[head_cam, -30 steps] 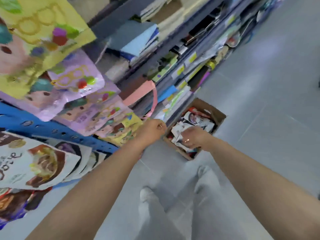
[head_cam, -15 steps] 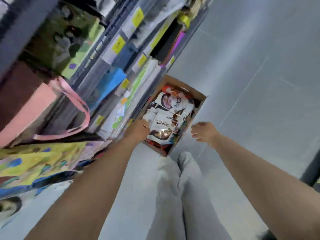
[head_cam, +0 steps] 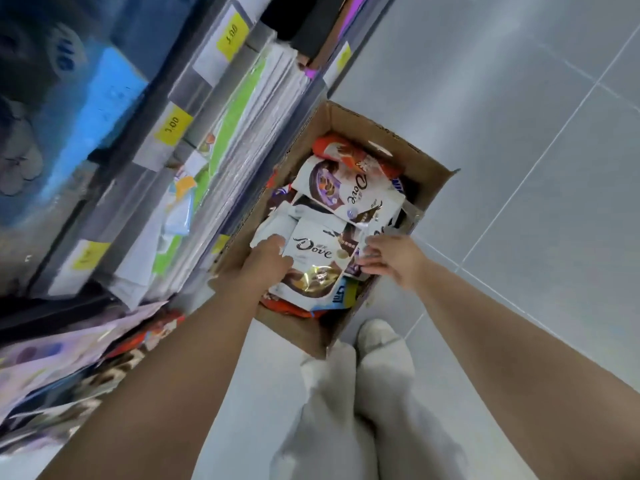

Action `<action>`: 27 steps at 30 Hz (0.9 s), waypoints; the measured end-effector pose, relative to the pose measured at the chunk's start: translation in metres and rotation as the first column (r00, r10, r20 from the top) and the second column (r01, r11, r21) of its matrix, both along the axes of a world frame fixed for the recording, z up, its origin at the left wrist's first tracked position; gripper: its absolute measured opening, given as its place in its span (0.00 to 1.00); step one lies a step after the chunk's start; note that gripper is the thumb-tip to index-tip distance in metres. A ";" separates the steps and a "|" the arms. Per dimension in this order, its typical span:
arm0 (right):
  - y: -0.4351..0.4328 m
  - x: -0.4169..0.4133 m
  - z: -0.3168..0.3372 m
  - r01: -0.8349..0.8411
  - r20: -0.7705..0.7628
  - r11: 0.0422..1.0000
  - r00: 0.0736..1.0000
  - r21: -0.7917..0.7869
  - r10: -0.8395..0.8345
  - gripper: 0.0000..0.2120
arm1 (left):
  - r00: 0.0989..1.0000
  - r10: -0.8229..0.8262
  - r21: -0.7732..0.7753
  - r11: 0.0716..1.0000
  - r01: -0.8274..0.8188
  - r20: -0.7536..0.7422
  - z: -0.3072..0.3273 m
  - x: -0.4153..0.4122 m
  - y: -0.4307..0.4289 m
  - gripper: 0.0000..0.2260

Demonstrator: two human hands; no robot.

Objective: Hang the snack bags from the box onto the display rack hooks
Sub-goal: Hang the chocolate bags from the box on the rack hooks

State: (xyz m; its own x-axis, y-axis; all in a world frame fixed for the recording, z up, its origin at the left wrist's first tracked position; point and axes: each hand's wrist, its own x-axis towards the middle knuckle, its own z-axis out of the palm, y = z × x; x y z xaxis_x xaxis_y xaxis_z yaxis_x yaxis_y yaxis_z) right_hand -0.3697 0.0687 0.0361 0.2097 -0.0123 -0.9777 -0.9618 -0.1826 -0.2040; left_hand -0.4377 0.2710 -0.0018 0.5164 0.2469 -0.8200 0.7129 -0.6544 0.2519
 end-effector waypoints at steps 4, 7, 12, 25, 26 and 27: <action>0.017 0.021 -0.056 0.186 0.023 0.979 0.982 0.085 -0.188 0.11 | 0.997 0.052 -0.028 0.998 -0.050 0.053 -0.061 0.017 -0.006 0.25; 0.023 0.032 -0.095 0.243 0.030 0.969 0.969 0.052 -0.244 0.04 | 0.995 0.079 -0.022 0.997 -0.078 0.067 -0.101 0.027 -0.008 0.30; 0.024 0.044 -0.140 0.430 0.001 0.903 0.903 0.023 -0.430 0.07 | 0.975 0.174 -0.166 0.975 -0.151 0.136 -0.139 0.037 -0.010 0.31; 0.021 0.059 -0.131 0.308 0.162 0.940 0.945 -0.148 -0.285 0.06 | 0.834 -0.502 0.080 0.864 0.497 0.230 -0.113 0.026 -0.016 0.12; 0.021 0.060 -0.127 0.265 0.206 0.947 0.952 -0.179 -0.228 0.06 | 0.723 -0.661 0.170 0.750 0.639 0.200 -0.110 0.028 -0.021 0.11; 0.020 0.060 -0.124 0.233 0.253 0.951 0.951 -0.202 -0.179 0.09 | 0.593 -0.789 0.245 0.614 0.750 0.163 -0.107 0.030 -0.028 0.11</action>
State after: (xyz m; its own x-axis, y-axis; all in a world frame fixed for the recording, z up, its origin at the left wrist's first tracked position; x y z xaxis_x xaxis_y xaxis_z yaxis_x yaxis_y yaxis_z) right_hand -0.3092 0.0889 -0.0877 0.3965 -0.2944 -0.8696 -0.9152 -0.0523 -0.3996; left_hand -0.4076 0.2435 -0.1092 0.7318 -0.2368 -0.6390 -0.1422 -0.9701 0.1966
